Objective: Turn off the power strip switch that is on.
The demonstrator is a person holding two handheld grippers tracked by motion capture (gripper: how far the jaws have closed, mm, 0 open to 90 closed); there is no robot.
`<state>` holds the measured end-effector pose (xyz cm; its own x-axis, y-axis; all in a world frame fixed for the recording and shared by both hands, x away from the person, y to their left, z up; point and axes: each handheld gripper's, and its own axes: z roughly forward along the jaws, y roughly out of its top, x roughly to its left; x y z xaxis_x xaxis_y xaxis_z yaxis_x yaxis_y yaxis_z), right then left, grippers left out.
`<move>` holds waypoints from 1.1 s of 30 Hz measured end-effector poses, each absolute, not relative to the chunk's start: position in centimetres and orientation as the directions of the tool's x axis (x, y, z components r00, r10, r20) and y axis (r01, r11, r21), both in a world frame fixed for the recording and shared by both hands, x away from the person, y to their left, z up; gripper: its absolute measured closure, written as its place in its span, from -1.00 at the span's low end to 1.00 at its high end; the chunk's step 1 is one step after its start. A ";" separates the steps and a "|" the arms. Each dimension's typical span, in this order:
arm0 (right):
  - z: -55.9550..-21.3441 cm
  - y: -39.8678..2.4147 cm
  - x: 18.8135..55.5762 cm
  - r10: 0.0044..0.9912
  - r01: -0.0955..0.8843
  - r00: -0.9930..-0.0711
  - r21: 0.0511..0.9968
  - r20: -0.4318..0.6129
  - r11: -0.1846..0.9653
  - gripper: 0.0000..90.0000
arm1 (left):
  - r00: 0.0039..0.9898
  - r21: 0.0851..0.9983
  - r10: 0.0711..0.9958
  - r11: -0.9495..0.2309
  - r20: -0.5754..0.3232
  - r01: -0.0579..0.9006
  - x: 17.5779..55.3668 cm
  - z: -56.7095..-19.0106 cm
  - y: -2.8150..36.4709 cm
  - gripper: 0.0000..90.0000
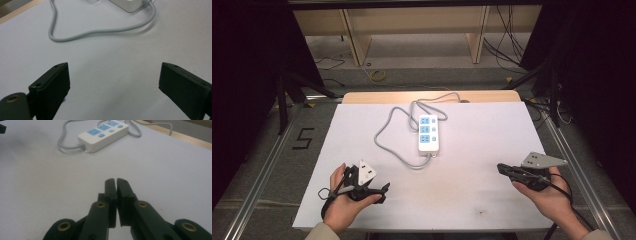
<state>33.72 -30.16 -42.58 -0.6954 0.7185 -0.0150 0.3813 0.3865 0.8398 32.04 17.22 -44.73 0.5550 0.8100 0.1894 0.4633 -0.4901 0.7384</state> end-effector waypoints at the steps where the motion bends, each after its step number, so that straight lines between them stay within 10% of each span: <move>1: -42.5 -30.1 33.8 0.717 0.382 -0.697 0.837 -0.017 0.392 1.00 | 0.555 0.740 0.811 -0.488 0.189 0.462 32.0 -44.8 17.2 -0.79; 33: -41.7 -25.5 38.0 0.704 0.393 -0.708 0.800 -0.051 0.453 1.00 | 0.563 0.732 0.805 -0.496 0.187 0.467 32.2 -44.9 17.0 -0.77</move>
<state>37.98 -25.52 -41.68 -0.7082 0.7042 -0.0511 0.3928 0.4531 0.8002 32.18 17.03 -44.87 0.5627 0.8052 0.1871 0.4669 -0.4964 0.7319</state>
